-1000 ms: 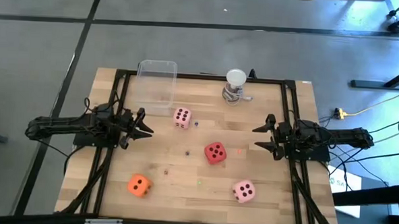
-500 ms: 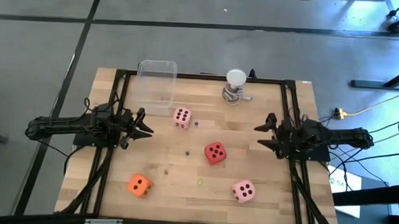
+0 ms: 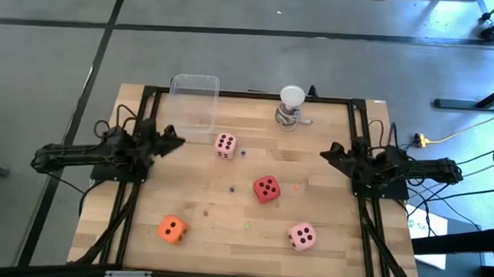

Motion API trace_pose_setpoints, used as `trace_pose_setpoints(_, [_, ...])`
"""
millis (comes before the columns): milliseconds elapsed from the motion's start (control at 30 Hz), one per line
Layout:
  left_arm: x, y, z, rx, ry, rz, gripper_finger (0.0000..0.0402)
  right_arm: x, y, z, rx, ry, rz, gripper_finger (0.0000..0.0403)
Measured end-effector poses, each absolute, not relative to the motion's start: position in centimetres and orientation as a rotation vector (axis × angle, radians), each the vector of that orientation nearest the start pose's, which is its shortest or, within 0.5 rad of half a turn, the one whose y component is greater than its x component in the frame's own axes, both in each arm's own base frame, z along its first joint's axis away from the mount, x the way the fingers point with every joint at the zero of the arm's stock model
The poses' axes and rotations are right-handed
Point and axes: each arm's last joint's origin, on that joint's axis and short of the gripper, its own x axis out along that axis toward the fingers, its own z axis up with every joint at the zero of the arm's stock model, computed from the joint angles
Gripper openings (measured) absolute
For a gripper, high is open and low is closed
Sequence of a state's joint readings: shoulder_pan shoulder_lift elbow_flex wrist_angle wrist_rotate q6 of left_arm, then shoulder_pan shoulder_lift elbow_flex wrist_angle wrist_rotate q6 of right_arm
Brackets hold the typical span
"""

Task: Pick & Place Dice
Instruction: Put the small orange dice in the transparent bin

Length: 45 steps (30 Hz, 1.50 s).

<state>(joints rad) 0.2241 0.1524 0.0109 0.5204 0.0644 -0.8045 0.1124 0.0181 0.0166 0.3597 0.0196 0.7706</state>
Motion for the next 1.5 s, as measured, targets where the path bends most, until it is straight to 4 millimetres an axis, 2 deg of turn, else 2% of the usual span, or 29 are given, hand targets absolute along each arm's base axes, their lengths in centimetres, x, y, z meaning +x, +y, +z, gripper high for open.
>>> trace_pose_setpoints(100, [9.7,2.4,20.5,-0.961,-0.500,0.074,0.0072,8.9,1.1,20.9,0.671,-0.334,0.259,0.0272])
trace_pose_setpoints(167, [9.7,2.5,20.4,-1.033,-0.516,0.087,0.0072,8.7,1.1,21.7,0.600,-0.348,0.266,0.0272])
trace_pose_setpoints(267, [9.6,2.5,20.6,-1.065,-0.521,0.049,0.0072,8.6,1.1,22.5,0.562,-0.282,0.239,0.0272])
trace_pose_setpoints(400, [9.5,2.4,21.6,-1.045,-0.512,-0.006,0.0072,8.8,1.2,23.2,0.573,-0.105,0.210,0.0272])
trace_pose_setpoints(600, [9.3,2.6,25.7,-0.879,-0.485,0.015,0.0072,9.1,1.5,25.7,0.534,-0.036,0.306,0.0272])
trace_pose_setpoints(733, [9.7,2.8,28.4,-0.751,-0.321,0.093,0.0072,8.9,1.7,26.9,0.553,0.088,0.363,0.0272])
trace_pose_setpoints(867, [10.4,3.2,30.4,-0.679,-0.110,0.188,0.0072,8.7,1.7,27.1,0.625,0.295,0.297,0.0272])
trace_pose_setpoints(1100, [11.0,3.4,34.6,-0.525,0.000,0.168,0.0072,8.7,1.7,29.9,0.526,0.257,0.317,0.0272])
trace_pose_setpoints(1233, [11.2,3.5,36.0,-0.433,0.011,0.151,0.0072,9.2,1.8,30.8,0.547,0.244,0.312,0.0272])
trace_pose_setpoints(1333, [11.2,3.5,36.5,-0.369,0.005,0.151,0.0072,9.9,1.7,31.2,0.684,0.211,0.267,0.0272])
trace_pose_setpoints(1500, [11.1,3.4,36.8,-0.330,-0.002,0.150,0.0072,10.8,1.7,30.9,0.708,0.239,0.213,0.0272])
